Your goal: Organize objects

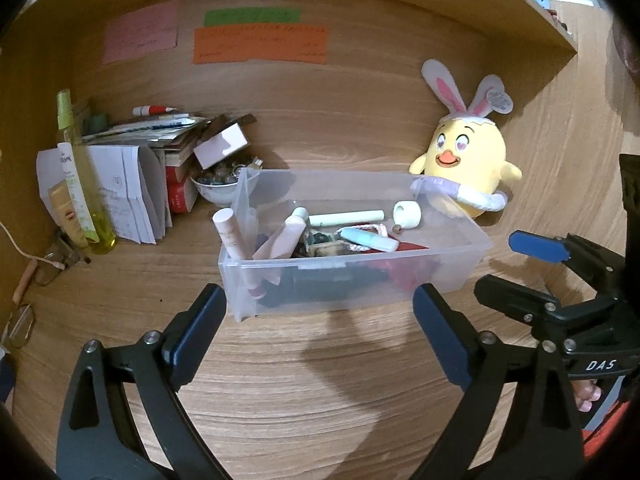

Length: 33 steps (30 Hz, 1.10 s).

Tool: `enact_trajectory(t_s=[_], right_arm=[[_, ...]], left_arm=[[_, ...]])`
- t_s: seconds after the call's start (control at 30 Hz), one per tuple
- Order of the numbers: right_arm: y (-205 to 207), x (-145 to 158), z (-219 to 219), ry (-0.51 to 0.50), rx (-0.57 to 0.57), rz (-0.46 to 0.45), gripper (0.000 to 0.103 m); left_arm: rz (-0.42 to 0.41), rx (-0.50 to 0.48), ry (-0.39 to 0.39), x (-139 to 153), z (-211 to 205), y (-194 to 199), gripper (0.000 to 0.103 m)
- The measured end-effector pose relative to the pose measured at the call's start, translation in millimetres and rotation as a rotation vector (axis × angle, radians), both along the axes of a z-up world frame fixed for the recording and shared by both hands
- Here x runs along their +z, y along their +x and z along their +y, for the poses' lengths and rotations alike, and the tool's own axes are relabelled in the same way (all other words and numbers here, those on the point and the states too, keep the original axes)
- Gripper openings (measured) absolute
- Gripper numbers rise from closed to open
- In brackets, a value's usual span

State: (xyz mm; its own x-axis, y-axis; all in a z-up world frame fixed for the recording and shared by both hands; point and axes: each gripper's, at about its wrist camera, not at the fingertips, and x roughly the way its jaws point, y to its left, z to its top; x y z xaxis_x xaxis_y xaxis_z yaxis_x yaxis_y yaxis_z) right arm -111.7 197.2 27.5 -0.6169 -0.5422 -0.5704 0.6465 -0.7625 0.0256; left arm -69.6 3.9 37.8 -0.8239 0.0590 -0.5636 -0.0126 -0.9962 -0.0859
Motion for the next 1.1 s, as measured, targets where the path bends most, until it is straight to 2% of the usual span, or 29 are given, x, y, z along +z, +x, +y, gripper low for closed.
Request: enact_trajectory(t_s=[1.1], right_arm=[[2.7,2.0,-2.3,-0.006,0.027,0.001,0.085]], left_arm=[[-0.010,0.001,0.016,-3.8,2.9,0.4,0.096]])
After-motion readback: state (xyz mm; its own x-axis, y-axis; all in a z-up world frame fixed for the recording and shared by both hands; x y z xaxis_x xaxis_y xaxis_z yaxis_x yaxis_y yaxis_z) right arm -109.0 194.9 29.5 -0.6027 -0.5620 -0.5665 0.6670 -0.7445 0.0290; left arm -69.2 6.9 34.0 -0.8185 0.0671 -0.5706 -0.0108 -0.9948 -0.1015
